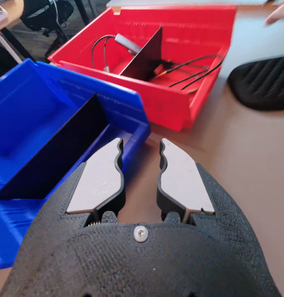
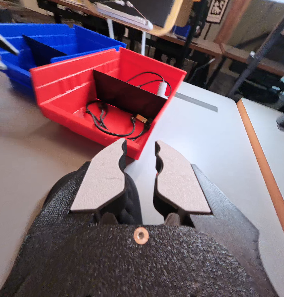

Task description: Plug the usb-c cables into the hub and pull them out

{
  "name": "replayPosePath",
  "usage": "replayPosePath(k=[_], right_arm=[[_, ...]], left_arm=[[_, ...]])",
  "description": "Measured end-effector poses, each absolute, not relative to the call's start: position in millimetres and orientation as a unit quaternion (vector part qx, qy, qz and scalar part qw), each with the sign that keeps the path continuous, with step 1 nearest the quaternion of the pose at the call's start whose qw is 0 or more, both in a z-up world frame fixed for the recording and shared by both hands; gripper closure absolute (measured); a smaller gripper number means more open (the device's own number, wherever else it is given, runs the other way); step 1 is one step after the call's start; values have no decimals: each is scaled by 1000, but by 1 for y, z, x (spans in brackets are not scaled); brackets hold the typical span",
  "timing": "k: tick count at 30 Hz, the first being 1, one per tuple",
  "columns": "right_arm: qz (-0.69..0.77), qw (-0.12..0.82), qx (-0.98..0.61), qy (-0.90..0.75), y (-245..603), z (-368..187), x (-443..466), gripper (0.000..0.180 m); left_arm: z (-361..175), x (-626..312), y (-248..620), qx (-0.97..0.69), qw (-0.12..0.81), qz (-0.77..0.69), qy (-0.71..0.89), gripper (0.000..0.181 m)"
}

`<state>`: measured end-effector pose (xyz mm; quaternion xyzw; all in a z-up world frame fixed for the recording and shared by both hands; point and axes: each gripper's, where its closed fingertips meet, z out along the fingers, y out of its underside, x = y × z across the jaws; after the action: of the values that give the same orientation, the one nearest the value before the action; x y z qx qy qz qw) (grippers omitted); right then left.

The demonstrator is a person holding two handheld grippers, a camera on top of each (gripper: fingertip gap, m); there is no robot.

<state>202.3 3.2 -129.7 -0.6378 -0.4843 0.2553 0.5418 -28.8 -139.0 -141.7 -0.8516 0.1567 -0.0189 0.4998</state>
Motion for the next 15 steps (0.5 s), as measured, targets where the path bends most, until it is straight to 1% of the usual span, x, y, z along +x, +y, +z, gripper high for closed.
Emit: replayPosePath(k=[3, 7, 8, 11, 14, 15], right_arm=[[268, 531, -656, -464, 14, -134, 191, 137], [271, 510, -688, -441, 36, -142, 168, 128], [272, 506, -693, -435, 42, -143, 164, 127], [264, 491, -713, -426, 59, -154, 153, 127], [278, 473, -721, -423, 58, -165, 146, 135], [276, 480, -718, -421, 59, -164, 146, 138]], left_arm=[[-139, 11, -135, -841, 520, -105, 102, 135], [-145, 27, -108, -827, 553, -93, 18, 122], [-146, 26, -100, -826, 558, -81, -2, 118], [-147, 27, -81, -819, 569, -66, -42, 116], [-156, 21, -66, -824, 561, -42, -65, 123], [-161, 21, -64, -829, 554, -41, -68, 125]])
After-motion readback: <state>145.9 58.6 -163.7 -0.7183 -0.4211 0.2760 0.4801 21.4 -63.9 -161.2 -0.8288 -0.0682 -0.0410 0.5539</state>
